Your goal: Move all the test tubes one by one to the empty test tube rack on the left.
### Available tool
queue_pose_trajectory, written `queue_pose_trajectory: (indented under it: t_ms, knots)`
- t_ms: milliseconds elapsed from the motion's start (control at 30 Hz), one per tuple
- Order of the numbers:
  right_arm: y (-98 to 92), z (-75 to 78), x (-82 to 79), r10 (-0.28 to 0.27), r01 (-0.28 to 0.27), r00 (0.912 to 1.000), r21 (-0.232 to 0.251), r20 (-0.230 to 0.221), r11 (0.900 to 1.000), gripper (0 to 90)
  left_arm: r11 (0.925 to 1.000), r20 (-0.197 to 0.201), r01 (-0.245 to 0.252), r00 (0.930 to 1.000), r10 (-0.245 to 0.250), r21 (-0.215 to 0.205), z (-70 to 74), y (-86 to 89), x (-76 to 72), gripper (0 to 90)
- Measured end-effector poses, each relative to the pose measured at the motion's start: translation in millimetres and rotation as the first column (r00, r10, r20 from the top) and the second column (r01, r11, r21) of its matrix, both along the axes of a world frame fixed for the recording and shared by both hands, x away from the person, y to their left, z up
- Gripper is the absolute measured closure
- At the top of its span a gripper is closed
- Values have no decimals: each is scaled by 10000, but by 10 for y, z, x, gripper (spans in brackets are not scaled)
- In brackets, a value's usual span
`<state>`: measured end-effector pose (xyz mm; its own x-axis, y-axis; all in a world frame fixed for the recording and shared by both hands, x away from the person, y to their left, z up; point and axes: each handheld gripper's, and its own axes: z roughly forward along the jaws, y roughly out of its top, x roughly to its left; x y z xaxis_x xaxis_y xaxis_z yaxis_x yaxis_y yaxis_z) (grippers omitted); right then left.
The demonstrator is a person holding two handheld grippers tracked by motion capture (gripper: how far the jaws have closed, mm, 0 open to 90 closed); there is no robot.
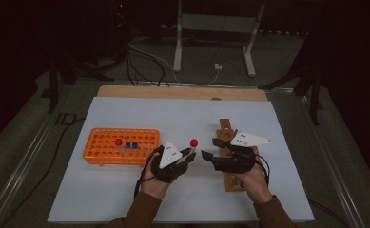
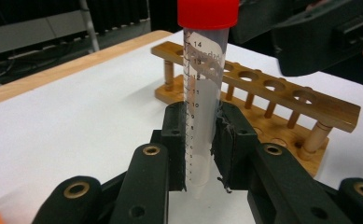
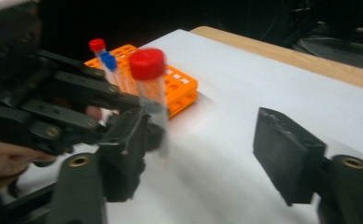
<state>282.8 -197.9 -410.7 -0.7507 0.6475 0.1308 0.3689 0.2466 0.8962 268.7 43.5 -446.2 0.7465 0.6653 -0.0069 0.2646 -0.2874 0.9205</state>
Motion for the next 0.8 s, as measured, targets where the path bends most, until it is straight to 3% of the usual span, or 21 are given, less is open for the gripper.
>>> queue_pose_trajectory:
  t_ms: [300,800]
  knots:
    - [-67,-55,57,-702,708,9973,-271,224,9971,161,9996,58,-272,9996,272,-94,50,190,-17,757]
    - [-286,-89,128,-1471,1472,9891,-143,121,9890,7,9935,198,-959,9951,973,-620,161,635,-42,757]
